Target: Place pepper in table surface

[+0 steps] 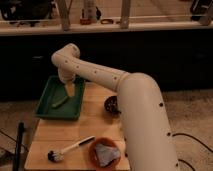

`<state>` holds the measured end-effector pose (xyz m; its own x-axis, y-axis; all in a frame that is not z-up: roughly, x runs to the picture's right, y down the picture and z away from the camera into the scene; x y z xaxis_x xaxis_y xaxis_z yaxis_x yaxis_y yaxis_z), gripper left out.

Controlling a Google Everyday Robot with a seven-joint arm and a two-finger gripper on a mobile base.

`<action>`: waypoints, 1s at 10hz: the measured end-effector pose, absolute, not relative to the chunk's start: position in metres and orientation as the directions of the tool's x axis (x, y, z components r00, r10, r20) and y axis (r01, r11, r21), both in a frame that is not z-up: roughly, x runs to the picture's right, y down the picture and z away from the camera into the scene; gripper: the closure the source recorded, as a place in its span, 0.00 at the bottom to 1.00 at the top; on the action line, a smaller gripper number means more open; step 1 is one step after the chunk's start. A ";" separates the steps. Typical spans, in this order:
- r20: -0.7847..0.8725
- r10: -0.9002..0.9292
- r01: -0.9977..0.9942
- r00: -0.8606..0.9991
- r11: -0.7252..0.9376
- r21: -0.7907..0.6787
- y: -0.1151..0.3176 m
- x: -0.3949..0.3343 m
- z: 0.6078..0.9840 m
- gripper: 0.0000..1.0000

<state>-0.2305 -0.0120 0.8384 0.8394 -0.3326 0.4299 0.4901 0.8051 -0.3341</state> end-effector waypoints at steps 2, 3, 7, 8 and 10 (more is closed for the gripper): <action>0.433 -0.367 0.528 0.824 0.774 -0.349 -0.002 -0.245 0.846 0.20; 0.433 -0.382 0.544 0.817 0.759 -0.357 0.006 -0.255 0.852 0.20; 0.389 -0.424 0.566 0.818 0.711 -0.417 0.039 -0.266 0.891 0.20; 0.383 -0.417 0.559 0.824 0.708 -0.431 0.045 -0.266 0.899 0.20; 0.375 -0.404 0.546 0.834 0.702 -0.457 0.054 -0.263 0.913 0.20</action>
<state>-0.2633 0.0539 0.9132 0.8342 -0.4042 0.3752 0.5459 0.7022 -0.4571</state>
